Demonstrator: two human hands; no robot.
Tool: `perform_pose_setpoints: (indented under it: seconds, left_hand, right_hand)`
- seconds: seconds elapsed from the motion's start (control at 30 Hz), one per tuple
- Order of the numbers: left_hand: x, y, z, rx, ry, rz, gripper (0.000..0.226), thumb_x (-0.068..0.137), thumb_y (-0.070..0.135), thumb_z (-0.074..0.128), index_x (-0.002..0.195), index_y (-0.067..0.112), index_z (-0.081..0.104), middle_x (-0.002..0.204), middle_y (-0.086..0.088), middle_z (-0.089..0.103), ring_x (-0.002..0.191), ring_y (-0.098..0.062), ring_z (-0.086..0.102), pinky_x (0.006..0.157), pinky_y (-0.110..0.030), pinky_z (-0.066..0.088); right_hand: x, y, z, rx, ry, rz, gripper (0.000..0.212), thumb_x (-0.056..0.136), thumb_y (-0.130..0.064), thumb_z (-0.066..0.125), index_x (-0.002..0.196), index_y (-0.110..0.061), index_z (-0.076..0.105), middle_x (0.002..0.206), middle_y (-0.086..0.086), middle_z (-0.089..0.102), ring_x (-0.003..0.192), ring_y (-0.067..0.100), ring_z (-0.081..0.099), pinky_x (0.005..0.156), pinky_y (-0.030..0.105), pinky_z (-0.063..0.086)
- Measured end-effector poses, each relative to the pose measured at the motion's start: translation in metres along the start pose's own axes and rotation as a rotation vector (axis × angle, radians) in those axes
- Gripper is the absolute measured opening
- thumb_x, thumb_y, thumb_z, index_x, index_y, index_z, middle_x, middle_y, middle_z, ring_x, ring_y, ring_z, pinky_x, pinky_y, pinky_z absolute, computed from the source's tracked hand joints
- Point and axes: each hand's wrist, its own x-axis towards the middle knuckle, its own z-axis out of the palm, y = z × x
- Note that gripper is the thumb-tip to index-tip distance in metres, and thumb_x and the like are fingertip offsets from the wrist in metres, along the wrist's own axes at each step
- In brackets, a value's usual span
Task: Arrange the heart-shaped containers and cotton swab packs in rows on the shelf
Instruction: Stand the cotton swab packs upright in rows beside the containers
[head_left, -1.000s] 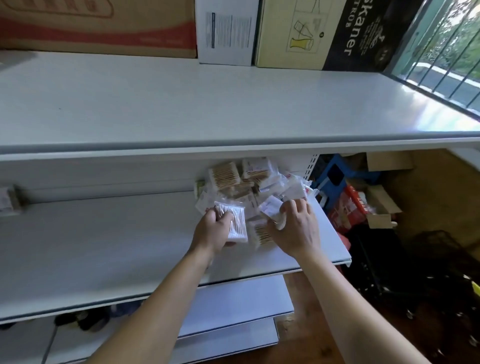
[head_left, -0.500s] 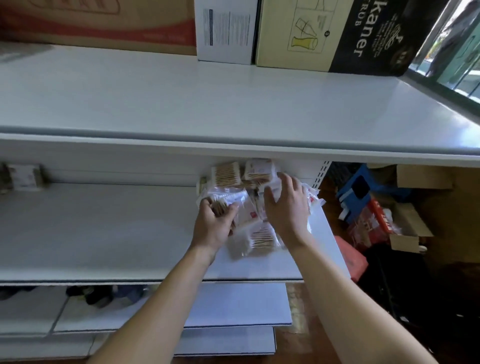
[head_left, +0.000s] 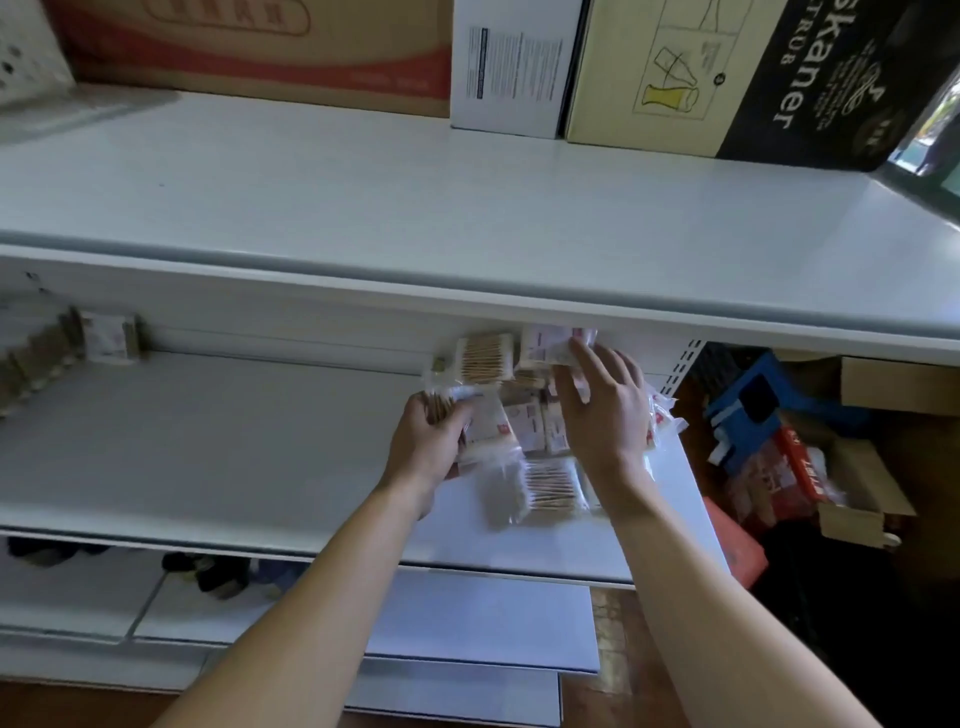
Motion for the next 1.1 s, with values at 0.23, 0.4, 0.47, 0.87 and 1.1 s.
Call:
perform_pose_setpoints:
  seconds: [0.23, 0.4, 0.47, 0.87, 1.1]
  left_hand:
    - [-0.009, 0.015, -0.003, -0.219, -0.155, -0.095, 0.045, 0.094, 0.059, 0.055, 0.111, 0.019, 0.068, 0.106, -0.011, 0.074, 0.092, -0.026, 0.074, 0.076, -0.050, 0.061]
    - [-0.005, 0.017, -0.031, -0.191, -0.110, -0.016, 0.032, 0.089, 0.026, 0.074, 0.114, 0.012, 0.061, 0.110, -0.016, 0.071, 0.093, -0.031, 0.074, 0.070, -0.048, 0.061]
    - [-0.002, 0.018, -0.045, -0.202, -0.078, -0.006, 0.023, 0.088, 0.020, 0.075, 0.106, 0.011, 0.065, 0.106, -0.018, 0.072, 0.091, -0.034, 0.074, 0.070, -0.049, 0.062]
    - [0.017, 0.016, -0.122, -0.207, -0.009, -0.072, 0.048, 0.078, 0.025, 0.083, 0.115, 0.013, 0.055, 0.114, -0.018, 0.063, 0.095, -0.041, 0.071, 0.068, -0.048, 0.062]
    - [0.016, 0.018, -0.132, -0.221, -0.033, -0.033, 0.037, 0.087, 0.020, 0.075, 0.118, 0.015, 0.055, 0.107, -0.013, 0.069, 0.085, -0.026, 0.072, 0.070, -0.048, 0.062]
  right_hand:
    - [-0.049, -0.049, 0.002, 0.212, -0.076, -0.242, 0.028, 0.091, -0.024, 0.071, 0.118, -0.016, 0.071, 0.108, 0.004, 0.067, 0.104, 0.025, 0.057, 0.090, 0.033, 0.047]
    - [-0.035, -0.062, 0.008, 0.253, -0.104, -0.259, 0.037, 0.099, -0.022, 0.053, 0.131, -0.005, 0.062, 0.118, 0.010, 0.068, 0.113, 0.028, 0.057, 0.098, 0.035, 0.046]
    - [-0.019, -0.069, 0.018, 0.126, -0.104, -0.107, 0.044, 0.094, -0.023, 0.052, 0.133, -0.004, 0.058, 0.118, 0.015, 0.066, 0.113, 0.034, 0.055, 0.097, 0.040, 0.046]
    - [0.000, -0.083, 0.056, -0.271, -0.251, -0.008, 0.028, 0.079, -0.015, 0.066, 0.106, -0.010, 0.069, 0.115, 0.019, 0.061, 0.096, 0.043, 0.061, 0.089, 0.044, 0.049]
    - [-0.058, -0.173, 0.022, 0.440, -0.234, 0.151, 0.024, 0.101, -0.025, 0.052, 0.119, -0.015, 0.066, 0.101, -0.007, 0.071, 0.093, 0.007, 0.066, 0.076, 0.017, 0.046]
